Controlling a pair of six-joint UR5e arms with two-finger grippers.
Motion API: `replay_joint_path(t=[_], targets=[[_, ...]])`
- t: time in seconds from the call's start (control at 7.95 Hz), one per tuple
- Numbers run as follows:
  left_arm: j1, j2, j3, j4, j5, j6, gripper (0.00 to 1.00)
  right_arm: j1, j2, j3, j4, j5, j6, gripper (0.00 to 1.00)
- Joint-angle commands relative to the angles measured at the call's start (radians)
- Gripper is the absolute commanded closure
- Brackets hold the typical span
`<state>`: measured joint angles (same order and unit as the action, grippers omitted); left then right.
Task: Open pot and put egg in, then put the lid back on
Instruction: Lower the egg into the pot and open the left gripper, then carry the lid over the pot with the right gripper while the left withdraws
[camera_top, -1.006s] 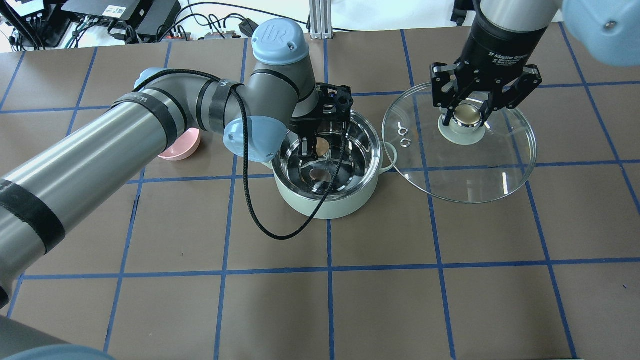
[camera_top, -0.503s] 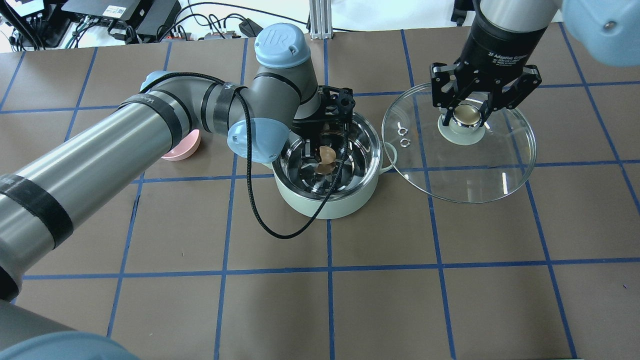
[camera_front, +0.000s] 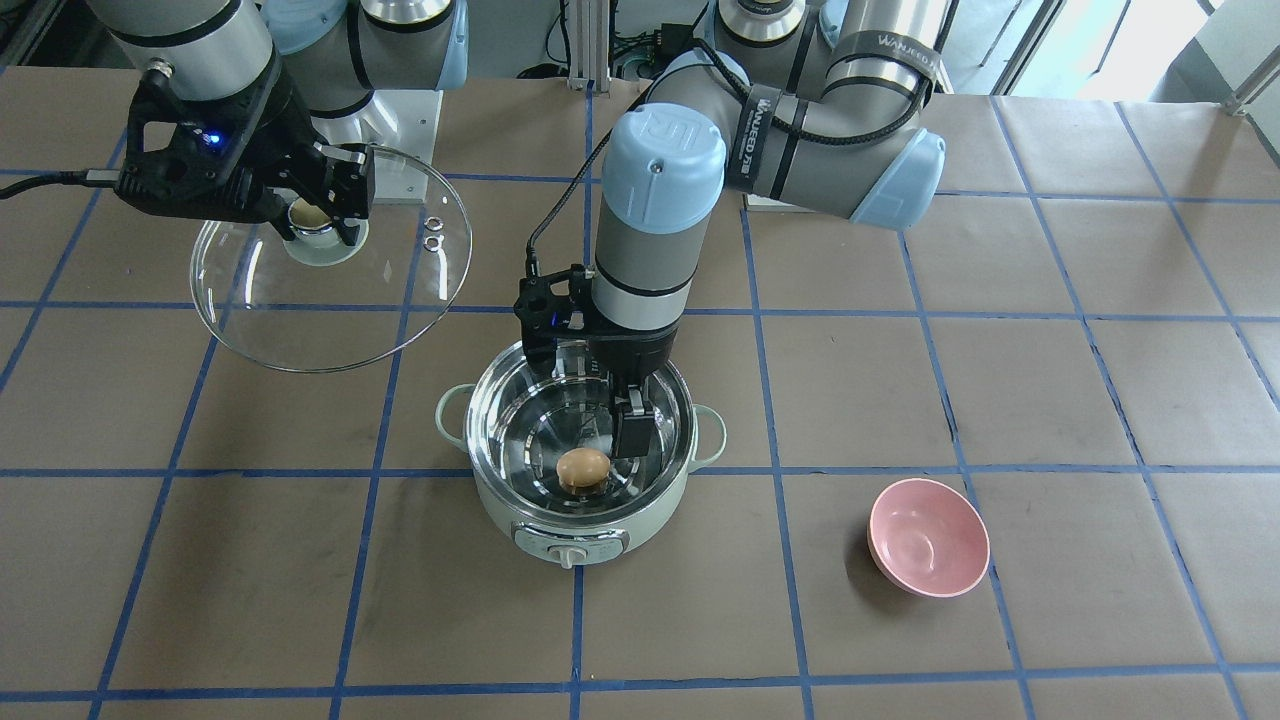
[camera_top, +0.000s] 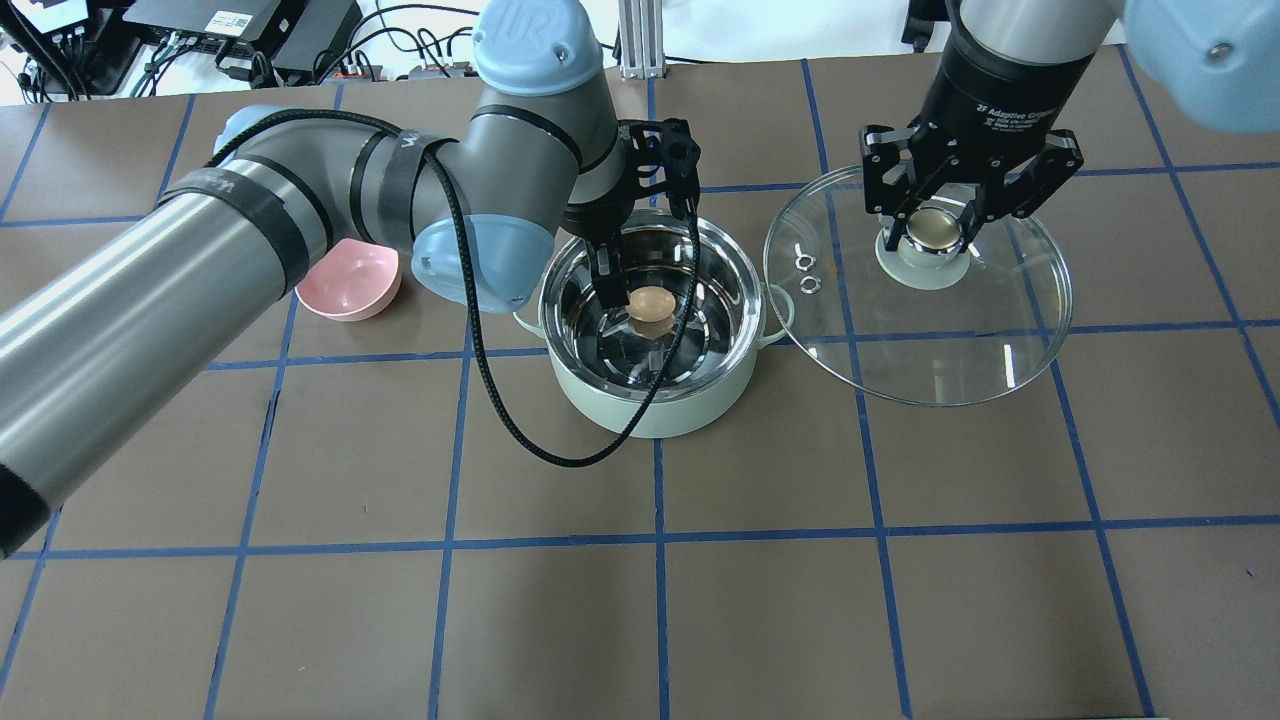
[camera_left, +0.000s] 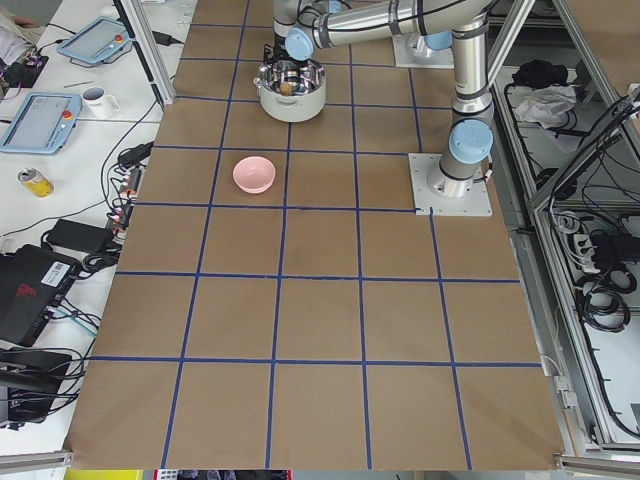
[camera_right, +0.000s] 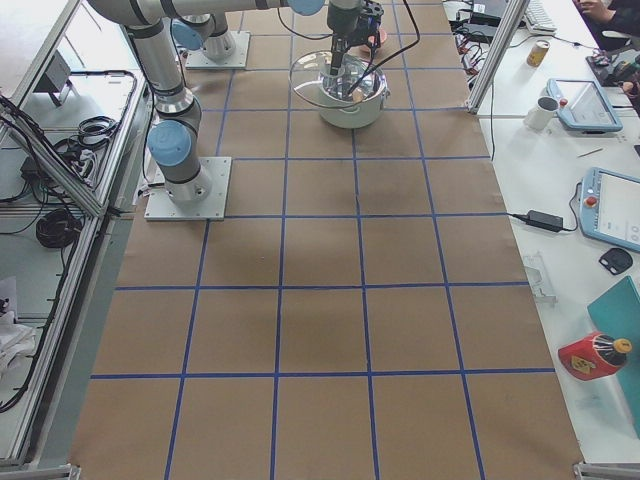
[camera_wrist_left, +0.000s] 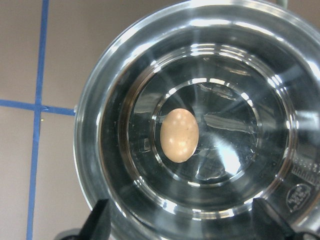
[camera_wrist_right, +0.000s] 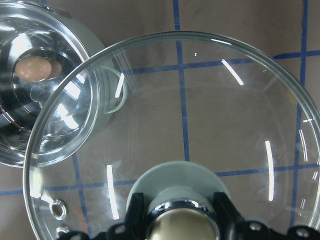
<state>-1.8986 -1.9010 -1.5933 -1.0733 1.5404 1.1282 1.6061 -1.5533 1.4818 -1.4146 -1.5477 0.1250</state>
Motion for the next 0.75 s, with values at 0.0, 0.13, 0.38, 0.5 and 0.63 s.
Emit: replay_joint_path(t=[0.0,0.13,0.38,0.5,0.63], targets=[[0.022,0.123,0.007,-0.080,0.040,-0.192,0.00,0.002,0.019,-0.002,-0.039,-0.003,0.002,0.73],[0.045,0.149,0.006,-0.108,0.040,-0.303,0.00,0.012,0.051,-0.012,-0.081,-0.002,0.030,0.73],[0.081,0.189,0.007,-0.122,0.040,-0.508,0.00,0.114,0.129,-0.044,-0.165,-0.005,0.132,0.73],[0.098,0.197,0.006,-0.149,0.035,-0.609,0.00,0.164,0.180,-0.070,-0.214,-0.005,0.215,0.73],[0.117,0.209,0.007,-0.193,0.041,-0.711,0.00,0.210,0.223,-0.086,-0.259,-0.002,0.269,0.73]])
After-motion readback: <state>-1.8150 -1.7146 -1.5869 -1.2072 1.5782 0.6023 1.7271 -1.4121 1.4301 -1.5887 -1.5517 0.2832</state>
